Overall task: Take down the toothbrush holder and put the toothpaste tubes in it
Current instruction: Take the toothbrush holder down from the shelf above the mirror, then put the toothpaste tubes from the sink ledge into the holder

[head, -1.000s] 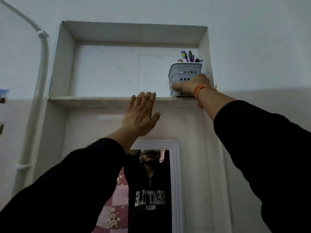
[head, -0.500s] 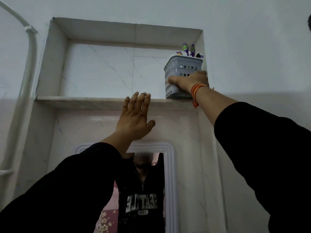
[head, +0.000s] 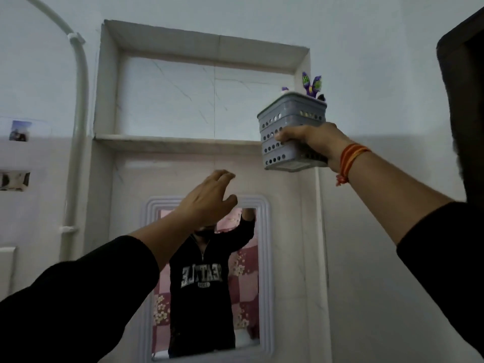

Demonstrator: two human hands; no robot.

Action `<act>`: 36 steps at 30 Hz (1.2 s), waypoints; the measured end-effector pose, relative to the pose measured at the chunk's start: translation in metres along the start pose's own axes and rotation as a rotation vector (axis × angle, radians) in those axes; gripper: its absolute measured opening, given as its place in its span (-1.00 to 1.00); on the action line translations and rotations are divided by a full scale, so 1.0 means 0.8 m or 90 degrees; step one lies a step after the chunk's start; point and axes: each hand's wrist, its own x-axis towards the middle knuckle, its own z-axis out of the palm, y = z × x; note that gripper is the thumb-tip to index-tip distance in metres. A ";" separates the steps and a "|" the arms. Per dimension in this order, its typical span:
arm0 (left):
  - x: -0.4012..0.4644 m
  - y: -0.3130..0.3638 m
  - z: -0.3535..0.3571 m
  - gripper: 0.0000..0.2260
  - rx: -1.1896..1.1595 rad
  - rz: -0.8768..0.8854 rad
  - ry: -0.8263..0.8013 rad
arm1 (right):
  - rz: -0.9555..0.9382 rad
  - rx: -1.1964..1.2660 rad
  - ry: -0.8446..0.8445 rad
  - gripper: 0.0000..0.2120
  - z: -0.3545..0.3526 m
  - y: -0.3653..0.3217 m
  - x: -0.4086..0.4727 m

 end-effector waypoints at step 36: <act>-0.433 -0.058 0.586 -0.71 0.063 0.029 -0.871 | 0.448 0.024 -0.109 0.25 0.145 0.679 -0.610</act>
